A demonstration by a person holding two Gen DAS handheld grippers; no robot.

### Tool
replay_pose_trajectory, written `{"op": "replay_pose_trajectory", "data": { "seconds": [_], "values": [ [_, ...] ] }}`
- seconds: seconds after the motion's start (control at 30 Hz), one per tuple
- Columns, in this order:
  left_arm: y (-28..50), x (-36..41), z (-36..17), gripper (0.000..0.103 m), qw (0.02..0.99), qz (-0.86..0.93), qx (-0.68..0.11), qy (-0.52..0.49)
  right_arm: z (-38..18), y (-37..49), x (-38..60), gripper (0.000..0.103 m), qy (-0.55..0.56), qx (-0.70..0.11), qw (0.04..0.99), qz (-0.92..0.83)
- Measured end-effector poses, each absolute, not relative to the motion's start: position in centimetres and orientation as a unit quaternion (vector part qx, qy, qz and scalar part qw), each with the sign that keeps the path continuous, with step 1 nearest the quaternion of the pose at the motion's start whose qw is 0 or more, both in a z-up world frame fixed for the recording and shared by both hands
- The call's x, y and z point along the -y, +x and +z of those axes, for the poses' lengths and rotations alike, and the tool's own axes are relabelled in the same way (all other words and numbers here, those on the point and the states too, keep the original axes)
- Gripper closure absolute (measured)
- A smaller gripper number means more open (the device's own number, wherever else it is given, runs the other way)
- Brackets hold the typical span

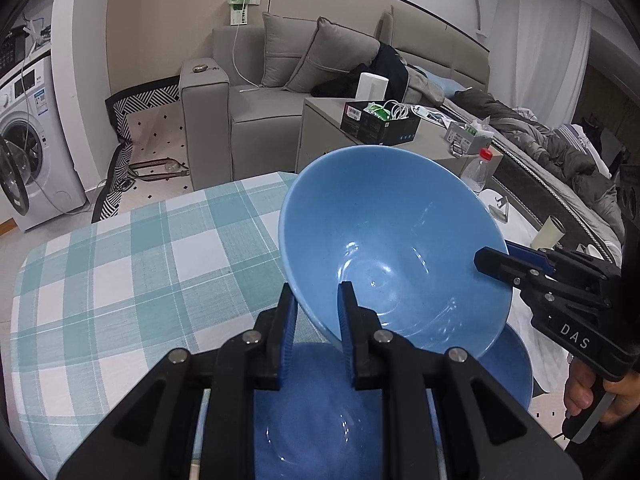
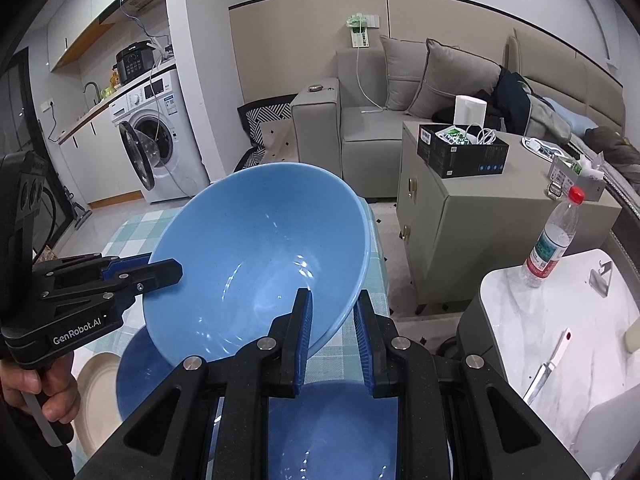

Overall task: Organize plates and bowls
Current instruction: 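Lift the blue bowl with both grippers and carry it toward another blue bowl, then lower the held blue bowl into another blue bowl with both grippers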

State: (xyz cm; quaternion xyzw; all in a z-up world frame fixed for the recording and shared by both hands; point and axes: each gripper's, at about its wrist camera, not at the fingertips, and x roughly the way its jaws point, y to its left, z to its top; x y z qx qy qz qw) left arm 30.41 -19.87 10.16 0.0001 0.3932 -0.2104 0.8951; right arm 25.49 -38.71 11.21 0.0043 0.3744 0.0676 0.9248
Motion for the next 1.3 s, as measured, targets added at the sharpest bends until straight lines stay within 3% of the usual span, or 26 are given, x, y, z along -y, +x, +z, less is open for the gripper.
{"op": "replay_pose_trajectory", "data": {
  "seconds": [1.3],
  "values": [
    [23.0, 13.6, 11.1, 0.085, 0.911, -0.197, -0.362, -0.02, 10.9, 16.4, 32.5, 0.081, 0.046, -0.315, 0.944, 0.092]
  ]
}}
